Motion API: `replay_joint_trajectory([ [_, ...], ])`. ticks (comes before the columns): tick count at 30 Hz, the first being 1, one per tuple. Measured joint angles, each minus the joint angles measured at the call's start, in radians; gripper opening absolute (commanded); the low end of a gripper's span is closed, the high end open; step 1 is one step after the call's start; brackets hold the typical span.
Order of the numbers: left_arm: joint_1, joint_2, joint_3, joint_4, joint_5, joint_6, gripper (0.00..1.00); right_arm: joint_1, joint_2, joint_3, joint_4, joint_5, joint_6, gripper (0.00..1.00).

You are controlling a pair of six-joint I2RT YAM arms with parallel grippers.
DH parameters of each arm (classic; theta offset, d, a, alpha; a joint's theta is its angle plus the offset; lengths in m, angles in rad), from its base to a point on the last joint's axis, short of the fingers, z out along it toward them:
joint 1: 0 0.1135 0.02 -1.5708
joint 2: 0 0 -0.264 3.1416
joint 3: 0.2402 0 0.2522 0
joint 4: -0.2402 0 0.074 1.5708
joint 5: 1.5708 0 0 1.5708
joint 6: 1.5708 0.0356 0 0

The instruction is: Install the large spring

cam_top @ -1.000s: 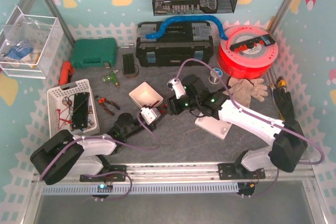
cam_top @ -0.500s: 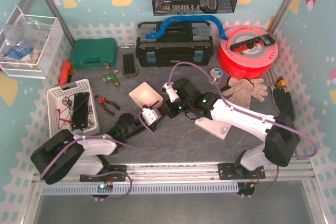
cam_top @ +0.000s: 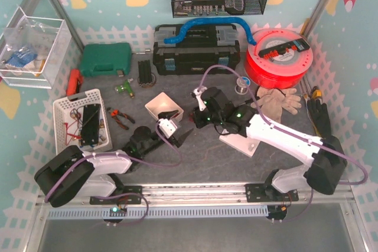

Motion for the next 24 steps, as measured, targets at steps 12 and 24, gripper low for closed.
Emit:
replay_joint_trajectory([
  [12,0.000,-0.003,0.002,-0.002,-0.048,-0.021,0.99,-0.204,-0.170,-0.123,-0.039,0.195,0.027,0.00],
  [24,0.000,-0.006,0.002,-0.008,-0.071,-0.025,0.99,-0.464,-0.214,-0.233,-0.082,0.145,0.030,0.00],
])
